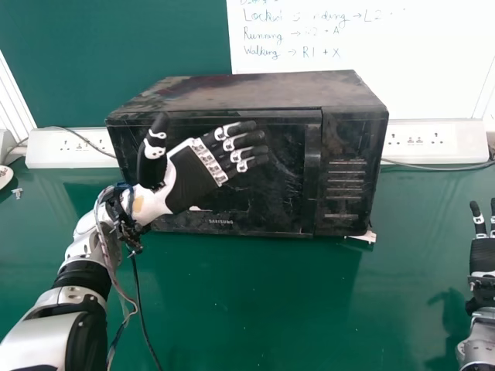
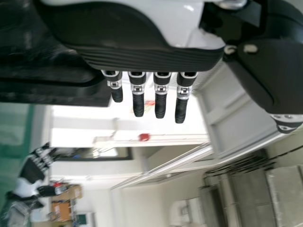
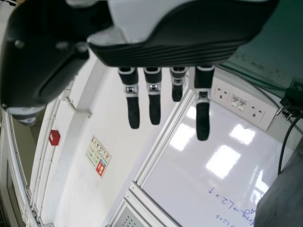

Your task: Open the door of oven

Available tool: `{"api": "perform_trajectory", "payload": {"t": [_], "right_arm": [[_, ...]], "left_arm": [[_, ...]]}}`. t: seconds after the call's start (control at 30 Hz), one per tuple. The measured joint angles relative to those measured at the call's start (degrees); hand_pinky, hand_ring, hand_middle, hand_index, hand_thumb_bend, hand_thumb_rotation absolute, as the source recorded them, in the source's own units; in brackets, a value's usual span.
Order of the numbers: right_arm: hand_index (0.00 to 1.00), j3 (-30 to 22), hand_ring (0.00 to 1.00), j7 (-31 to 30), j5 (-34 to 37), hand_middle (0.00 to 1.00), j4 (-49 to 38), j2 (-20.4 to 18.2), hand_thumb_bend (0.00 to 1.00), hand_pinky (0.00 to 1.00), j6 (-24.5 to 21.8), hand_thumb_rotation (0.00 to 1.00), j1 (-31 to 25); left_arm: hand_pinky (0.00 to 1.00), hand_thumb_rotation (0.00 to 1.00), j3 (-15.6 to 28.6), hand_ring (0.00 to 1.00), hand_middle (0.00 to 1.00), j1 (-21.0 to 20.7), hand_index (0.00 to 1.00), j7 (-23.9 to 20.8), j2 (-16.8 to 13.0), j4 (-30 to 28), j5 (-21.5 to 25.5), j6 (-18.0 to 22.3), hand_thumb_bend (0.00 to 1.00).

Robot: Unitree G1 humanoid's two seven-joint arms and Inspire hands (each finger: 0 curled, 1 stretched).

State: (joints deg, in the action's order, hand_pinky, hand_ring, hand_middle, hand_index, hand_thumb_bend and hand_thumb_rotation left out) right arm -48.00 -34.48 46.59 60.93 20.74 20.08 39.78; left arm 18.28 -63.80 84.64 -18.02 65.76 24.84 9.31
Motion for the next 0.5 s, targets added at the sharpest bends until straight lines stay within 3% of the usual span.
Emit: {"api": "perform_trajectory", "payload": {"t": [0.17,0.5], "right_arm": [[0.9,-0.01,0.95,-0.02,0.03,0.96,0.27,-0.01,1.0,0.84,0.0,0.93,-0.01],[0.89,-0.01,0.92,1.09,0.04,0.94,0.06,-0.29,1.0,0.84,0.37,0.92,-0.01]], "left_arm": [[0.59,0.74,-1.93,0.81,0.91,-2.68,0.85,1.1,-0.37,3.14,-3.79,1.22,0.96],[0.59,0.83,-2.06,0.8,0.91,-3.44,0.84,-0.99,0.83,5.35,-6.84,3.32,0.98]]}}
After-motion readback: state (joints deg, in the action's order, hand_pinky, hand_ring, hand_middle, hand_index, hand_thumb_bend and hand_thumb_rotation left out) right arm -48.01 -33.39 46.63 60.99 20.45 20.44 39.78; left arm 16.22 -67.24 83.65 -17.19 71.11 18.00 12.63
